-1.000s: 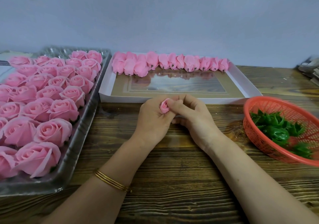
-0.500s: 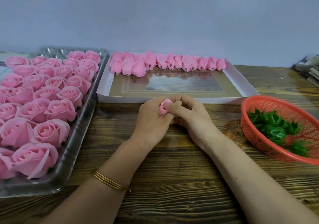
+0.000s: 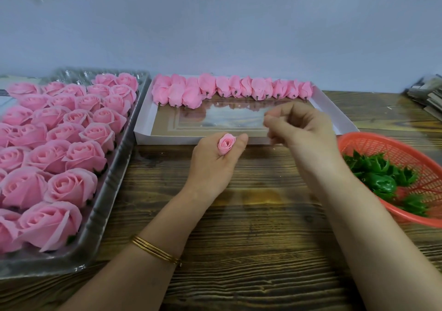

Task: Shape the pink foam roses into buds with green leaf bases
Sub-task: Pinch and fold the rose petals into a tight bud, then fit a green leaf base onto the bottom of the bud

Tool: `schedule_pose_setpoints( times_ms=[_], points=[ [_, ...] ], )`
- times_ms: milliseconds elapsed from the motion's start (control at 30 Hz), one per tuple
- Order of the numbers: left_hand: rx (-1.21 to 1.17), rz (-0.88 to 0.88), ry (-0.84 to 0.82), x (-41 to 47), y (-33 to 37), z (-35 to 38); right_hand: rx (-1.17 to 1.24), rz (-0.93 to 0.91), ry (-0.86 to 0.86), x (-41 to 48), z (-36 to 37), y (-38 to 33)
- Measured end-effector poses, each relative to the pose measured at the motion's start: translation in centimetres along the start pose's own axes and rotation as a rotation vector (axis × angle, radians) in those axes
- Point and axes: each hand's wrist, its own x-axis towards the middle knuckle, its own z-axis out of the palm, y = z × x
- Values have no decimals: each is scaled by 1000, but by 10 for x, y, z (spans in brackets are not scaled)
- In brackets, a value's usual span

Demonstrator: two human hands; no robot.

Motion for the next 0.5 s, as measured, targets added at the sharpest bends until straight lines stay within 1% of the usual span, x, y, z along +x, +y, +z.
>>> schedule_pose_setpoints(
  times_ms=[100, 233, 367, 500],
  points=[
    [-21, -14, 20, 1, 1, -1, -92, -51, 58, 5, -17, -11],
    [-52, -50, 35, 2, 0, -2, -309, -50, 122, 13, -49, -15],
    [-97, -94, 48, 3, -1, -1, -664, 5, 266, 22, -86, -9],
    [-108, -107, 46, 3, 0, -2, -1017, 151, 293, 22, -112, -2]
  ],
)
